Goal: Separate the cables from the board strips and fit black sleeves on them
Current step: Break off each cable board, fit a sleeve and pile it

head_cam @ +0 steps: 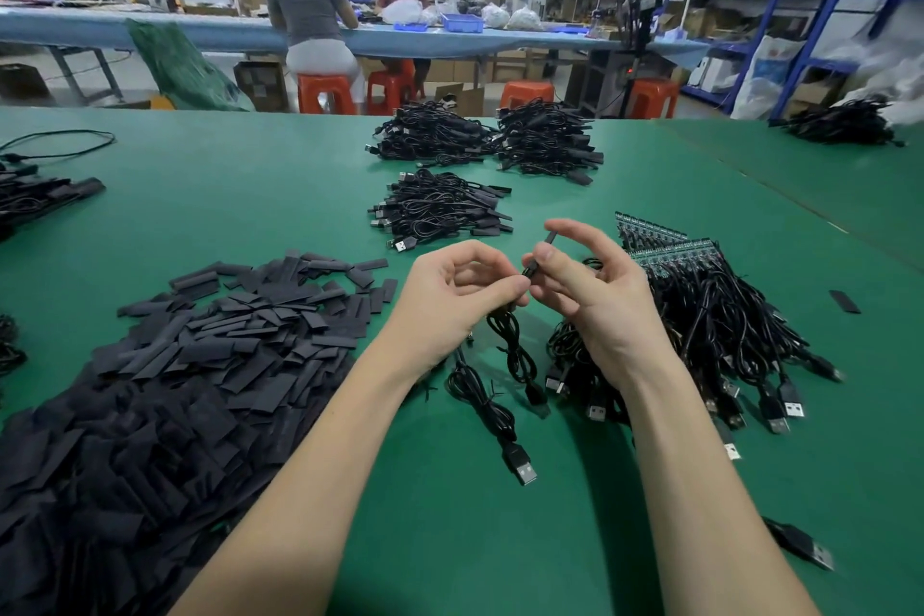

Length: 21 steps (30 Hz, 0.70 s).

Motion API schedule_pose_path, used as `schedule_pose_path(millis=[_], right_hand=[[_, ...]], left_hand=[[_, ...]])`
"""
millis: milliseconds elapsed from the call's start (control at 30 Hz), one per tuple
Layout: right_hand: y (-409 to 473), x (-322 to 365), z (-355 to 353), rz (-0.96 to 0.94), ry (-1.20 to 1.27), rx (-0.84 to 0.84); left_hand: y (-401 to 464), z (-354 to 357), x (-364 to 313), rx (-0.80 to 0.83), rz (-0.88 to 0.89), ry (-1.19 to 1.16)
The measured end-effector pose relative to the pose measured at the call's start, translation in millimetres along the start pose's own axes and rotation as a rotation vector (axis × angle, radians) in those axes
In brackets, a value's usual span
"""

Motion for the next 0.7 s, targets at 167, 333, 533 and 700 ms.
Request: schedule_pose_path(millis=[167,333,533,700], right_hand=[[1,-4,2,-0.037,-0.011,-0.031],[2,-13,5,-0.054,-0.006,-0.066],[2,-17,7,-0.069,-0.025,-0.108],[5,-15,12,-0.122,0.124,-0.301]], left_hand=[[1,2,3,-0.07,-0.018,0.015],[3,5,3,-0.115,-0.027,0.008],[2,5,4,-0.142,-0.063,0.014],[4,3,4,-0.059,-0.196,0.145]])
Point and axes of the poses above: each hand's wrist, its own y-axis towards the middle knuckle, its own z-axis out of the palm, x = y × z, the point moved 1 cm from there along y, towards the middle knuckle, and after that the axes turned 3 degrees about y, right-handed, at the moved point
